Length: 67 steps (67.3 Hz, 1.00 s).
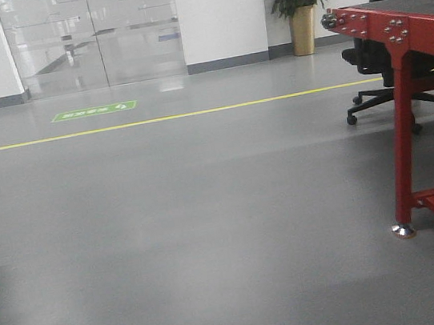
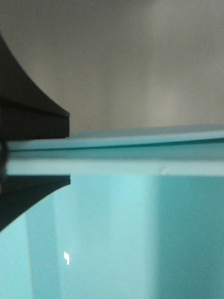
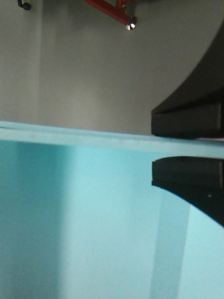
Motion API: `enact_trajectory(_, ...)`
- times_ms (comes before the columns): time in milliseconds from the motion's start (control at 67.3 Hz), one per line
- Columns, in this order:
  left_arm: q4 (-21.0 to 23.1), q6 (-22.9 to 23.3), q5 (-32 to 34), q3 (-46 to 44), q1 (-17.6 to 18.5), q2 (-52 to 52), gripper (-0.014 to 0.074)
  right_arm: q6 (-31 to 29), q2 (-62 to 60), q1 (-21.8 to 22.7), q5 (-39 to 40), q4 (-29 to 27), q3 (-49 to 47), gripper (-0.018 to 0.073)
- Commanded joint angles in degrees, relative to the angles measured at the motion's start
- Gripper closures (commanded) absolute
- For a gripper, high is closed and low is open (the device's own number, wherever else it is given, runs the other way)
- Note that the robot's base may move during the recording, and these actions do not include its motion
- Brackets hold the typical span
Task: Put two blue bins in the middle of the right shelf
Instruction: 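Drive the base across the floor to another blue-bin shelf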
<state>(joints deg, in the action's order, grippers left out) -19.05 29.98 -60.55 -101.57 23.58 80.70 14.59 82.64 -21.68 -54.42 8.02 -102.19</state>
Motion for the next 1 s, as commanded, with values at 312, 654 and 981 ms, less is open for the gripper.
enact_trajectory(312, -0.85, 0.27, 6.35, -1.02, 0.34, -0.76, 0.0707, -0.66, -0.98, -0.19, 4.99, -1.22, -1.05, 0.0722)
enact_trajectory(654, -0.85, 0.27, 6.35, -1.02, 0.34, -0.76, 0.0707, -0.66, -0.98, -0.19, 4.99, -1.22, -1.05, 0.0722)
enact_trajectory(981, -0.85, 0.27, 6.35, -1.02, 0.34, -0.76, 0.0707, -0.66, -0.98, -0.19, 4.99, -1.22, -1.05, 0.0722)
